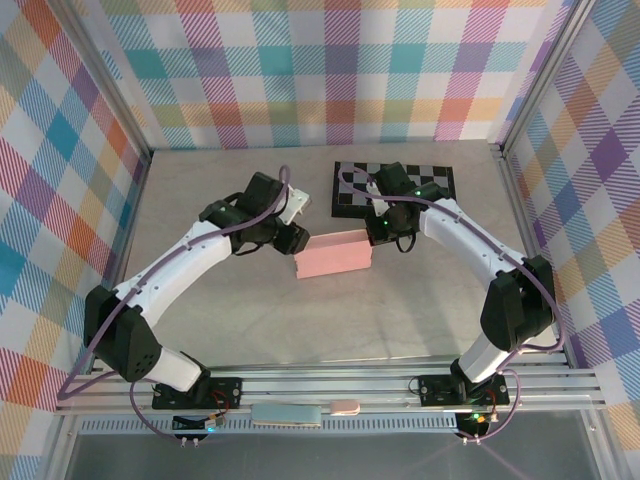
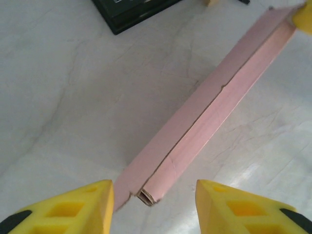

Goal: Fold the paper box

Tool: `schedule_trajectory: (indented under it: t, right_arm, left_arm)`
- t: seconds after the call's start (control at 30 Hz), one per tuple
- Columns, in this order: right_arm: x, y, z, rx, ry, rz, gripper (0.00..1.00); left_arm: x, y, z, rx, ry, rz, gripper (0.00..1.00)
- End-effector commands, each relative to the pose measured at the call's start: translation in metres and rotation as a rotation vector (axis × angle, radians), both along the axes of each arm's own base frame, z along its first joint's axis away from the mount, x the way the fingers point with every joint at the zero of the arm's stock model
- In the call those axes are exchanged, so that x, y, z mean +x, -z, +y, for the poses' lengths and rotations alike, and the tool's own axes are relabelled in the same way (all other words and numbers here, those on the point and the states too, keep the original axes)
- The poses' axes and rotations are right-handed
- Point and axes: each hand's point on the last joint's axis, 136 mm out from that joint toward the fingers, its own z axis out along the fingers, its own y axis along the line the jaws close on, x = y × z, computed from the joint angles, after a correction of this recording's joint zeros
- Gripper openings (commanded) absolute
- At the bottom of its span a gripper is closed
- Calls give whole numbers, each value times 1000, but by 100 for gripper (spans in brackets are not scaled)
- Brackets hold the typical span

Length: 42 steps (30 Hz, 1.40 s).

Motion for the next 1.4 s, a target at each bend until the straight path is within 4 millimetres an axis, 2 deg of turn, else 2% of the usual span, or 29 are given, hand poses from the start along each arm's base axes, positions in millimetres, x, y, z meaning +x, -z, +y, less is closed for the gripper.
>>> schedule_trajectory:
  t: [0.0,0.17,0.4,0.53,0.77,1.17,1.37]
  right_arm:
    - [-9,-1,-1,-6,15,36,0]
    - [-10,-2,1,-3,9,34,0]
    - [-12,0,0,0,7,40,0]
    - [-13,1,0,-2,3,42,0]
    - [-13,1,1,0,0,40,0]
    - [-10,0,2,5,-4,32,0]
    - [-11,0,2,3,-4,32,0]
  left_arm:
    - [-21,6,24,44,-129,156,45]
    - [-26,7,33,93,-135,159,47]
    - [-17,25,23,100,-167,256,51]
    - [-8,27,15,63,-187,270,51]
    - [4,32,18,78,-217,268,44]
    - [2,53,25,173,-192,288,35]
    - [2,43,23,160,-203,255,29]
